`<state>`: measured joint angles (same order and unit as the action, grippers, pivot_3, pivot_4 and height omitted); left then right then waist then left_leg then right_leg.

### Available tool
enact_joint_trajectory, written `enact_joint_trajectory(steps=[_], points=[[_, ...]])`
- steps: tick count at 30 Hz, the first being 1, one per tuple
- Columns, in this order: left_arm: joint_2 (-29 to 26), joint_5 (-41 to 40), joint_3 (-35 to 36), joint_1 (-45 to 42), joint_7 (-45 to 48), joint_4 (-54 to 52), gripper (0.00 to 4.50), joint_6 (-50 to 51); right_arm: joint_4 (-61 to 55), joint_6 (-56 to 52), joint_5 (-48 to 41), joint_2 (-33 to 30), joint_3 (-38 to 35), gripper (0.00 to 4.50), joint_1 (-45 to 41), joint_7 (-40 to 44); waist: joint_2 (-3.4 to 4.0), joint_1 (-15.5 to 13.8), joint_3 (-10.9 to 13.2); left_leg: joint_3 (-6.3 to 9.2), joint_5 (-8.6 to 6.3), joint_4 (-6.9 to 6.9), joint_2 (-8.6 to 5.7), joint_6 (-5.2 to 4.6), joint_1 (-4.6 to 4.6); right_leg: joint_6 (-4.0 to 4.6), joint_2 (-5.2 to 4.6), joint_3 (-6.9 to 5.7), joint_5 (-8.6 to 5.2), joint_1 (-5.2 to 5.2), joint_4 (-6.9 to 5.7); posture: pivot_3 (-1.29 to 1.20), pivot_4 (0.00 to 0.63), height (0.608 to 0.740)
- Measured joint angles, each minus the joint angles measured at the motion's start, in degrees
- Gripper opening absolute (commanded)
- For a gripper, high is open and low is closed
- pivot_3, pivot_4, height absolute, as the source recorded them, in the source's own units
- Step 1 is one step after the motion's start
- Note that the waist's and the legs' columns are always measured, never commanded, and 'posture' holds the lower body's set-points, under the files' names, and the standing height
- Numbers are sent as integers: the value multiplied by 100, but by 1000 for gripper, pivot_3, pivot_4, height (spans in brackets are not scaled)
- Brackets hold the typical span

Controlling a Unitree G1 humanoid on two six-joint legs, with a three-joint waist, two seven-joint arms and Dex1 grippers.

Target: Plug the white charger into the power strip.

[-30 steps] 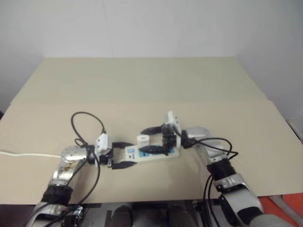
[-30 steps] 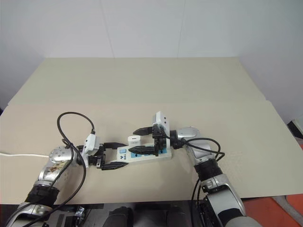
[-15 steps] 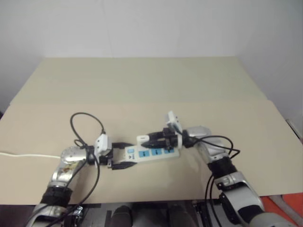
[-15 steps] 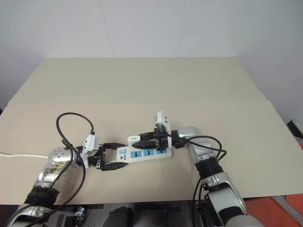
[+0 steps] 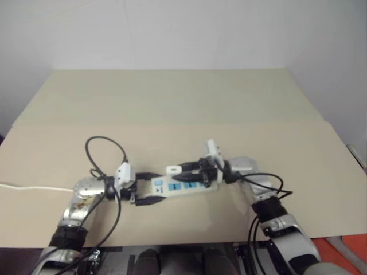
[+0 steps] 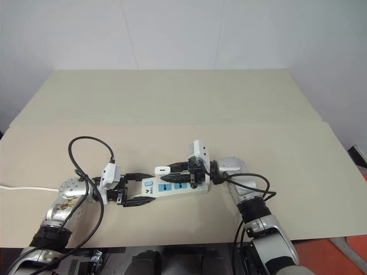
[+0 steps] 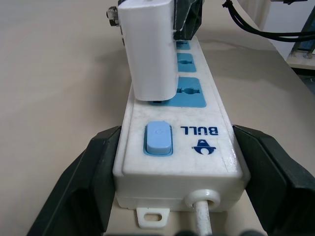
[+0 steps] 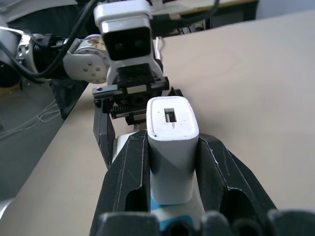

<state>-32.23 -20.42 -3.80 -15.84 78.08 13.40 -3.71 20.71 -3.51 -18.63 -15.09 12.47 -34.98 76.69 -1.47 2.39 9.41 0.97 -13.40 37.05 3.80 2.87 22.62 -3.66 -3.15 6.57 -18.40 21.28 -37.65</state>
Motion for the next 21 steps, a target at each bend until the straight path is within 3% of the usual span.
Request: enact_joint_trajectory(steps=[21], points=[[3,12,7,-3,-9,11,3263,28,994,1423,374,166,54,1086,-293,356,0,10,0,0,0,0,-1,0,-22,0,0,2,0,-16,-8,0,150,740]])
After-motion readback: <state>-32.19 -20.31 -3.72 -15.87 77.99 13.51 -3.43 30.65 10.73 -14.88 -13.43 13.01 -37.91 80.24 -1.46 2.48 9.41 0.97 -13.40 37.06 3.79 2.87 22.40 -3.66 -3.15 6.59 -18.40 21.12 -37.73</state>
